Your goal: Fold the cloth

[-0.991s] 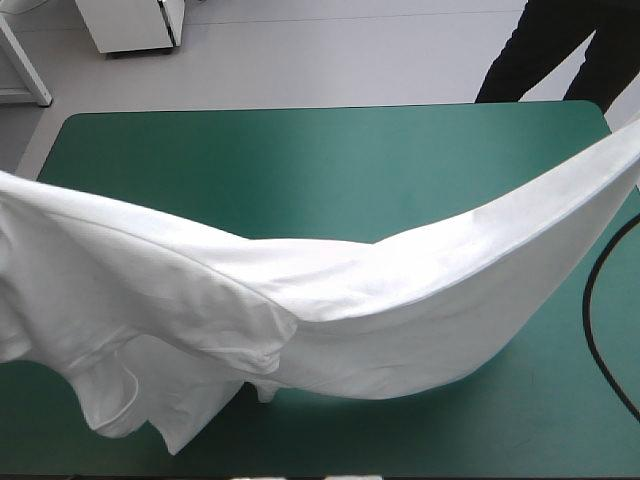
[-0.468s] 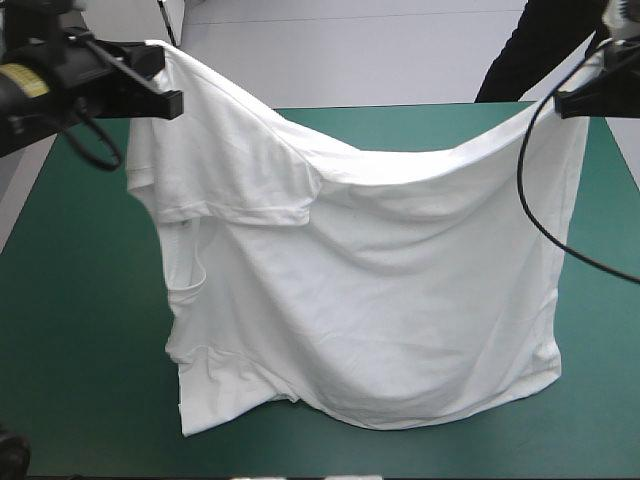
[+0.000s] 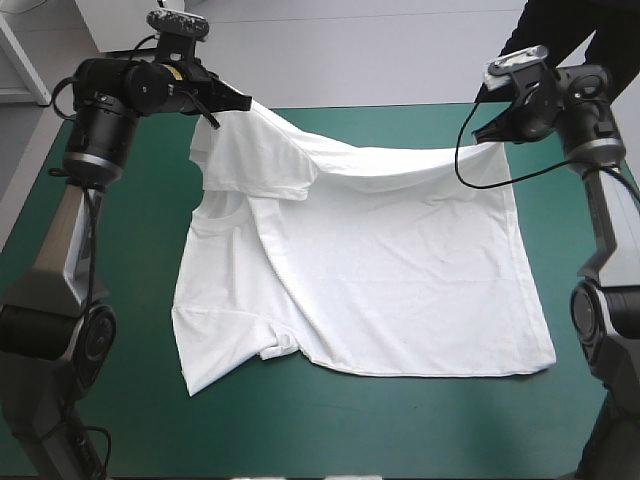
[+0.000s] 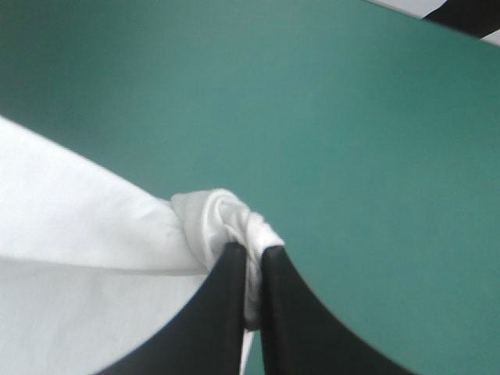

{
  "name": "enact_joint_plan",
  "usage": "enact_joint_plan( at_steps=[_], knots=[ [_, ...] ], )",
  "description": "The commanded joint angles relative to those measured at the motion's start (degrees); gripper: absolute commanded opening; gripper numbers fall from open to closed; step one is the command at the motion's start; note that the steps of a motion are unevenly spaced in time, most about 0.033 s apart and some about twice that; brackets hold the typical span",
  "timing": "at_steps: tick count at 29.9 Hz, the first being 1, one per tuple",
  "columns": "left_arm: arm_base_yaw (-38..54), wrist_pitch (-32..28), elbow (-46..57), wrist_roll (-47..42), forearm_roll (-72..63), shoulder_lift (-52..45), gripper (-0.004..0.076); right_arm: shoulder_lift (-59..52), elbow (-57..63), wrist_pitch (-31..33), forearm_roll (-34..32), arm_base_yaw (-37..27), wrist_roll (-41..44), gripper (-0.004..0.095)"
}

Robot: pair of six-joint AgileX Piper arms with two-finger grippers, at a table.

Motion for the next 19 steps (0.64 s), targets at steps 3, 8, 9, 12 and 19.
enact_joint_plan(
  at_steps=[3, 8, 9, 12, 19],
  knots=[
    [0.7, -6.0, -1.4, 3.6, -3.4, 3.6, -0.0009, 5.9, -1.4, -5.2, 7.5, -2.0, -4.9, -0.0019],
    [0.7, -7.1, -1.4, 4.4, -2.2, 8.0, -0.0009, 10.3, -1.4, -6.1, 8.4, -2.9, -4.9, -0.0019],
    [0.7, -7.9, -1.4, 4.5, -2.2, 8.6, -0.0009, 10.3, -1.4, -6.5, 9.0, -3.2, -4.9, -0.0019],
    [0.7, -8.6, -1.4, 4.4, -2.2, 9.7, -0.0009, 10.6, -1.4, -7.4, 12.0, -4.5, -5.1, -0.0019],
    [2.0, -2.3, -1.4, 4.1, -4.9, 11.1, 0.0119, 10.6, -1.4, -3.0, 22.9, -8.9, -8.5, 0.0061]
  ],
)
